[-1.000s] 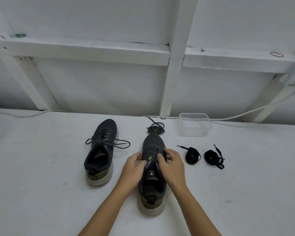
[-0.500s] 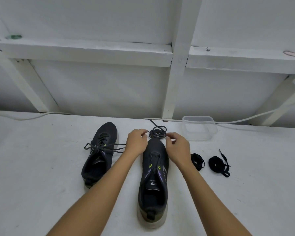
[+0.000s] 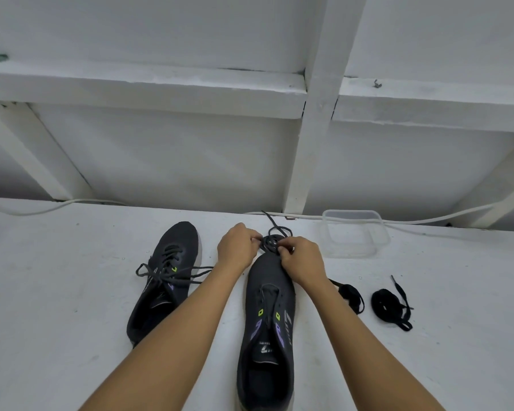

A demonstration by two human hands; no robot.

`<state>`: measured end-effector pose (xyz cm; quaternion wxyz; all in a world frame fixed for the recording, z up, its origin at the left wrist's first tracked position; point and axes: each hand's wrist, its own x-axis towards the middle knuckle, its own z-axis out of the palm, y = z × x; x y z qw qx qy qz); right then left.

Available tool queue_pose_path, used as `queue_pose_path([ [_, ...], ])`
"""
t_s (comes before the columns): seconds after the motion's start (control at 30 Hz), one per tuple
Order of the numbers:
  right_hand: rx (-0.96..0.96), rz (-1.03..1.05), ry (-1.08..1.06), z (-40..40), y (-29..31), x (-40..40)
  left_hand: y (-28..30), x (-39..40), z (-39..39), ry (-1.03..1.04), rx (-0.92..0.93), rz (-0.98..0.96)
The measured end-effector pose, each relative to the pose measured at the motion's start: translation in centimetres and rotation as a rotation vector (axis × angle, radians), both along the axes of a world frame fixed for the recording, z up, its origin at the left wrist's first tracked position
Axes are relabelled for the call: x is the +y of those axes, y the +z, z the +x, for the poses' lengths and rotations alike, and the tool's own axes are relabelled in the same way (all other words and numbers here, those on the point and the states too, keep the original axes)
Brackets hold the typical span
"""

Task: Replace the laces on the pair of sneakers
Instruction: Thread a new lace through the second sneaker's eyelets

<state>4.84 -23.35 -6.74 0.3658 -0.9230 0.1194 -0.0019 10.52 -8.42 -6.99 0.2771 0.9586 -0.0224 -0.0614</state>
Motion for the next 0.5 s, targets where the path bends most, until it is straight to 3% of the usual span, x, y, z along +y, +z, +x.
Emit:
queue_pose_path([
  [0.23, 0.02, 0.003, -0.02, 0.0, 0.4, -0.6, 0.2, 0.1, -0.2, -0.173, -0.029, 0.124],
  [0.4, -0.172, 0.019, -0.124, -0.7, 2.1, -0.3, 3.5, 1.8, -0.9, -0.084, -0.016, -0.219],
  [0.5, -0.3, 0.088, -0.045, -1.0, 4.2, 0.3, 6.4, 3.0, -2.1, -0.157, -0.048, -0.295],
])
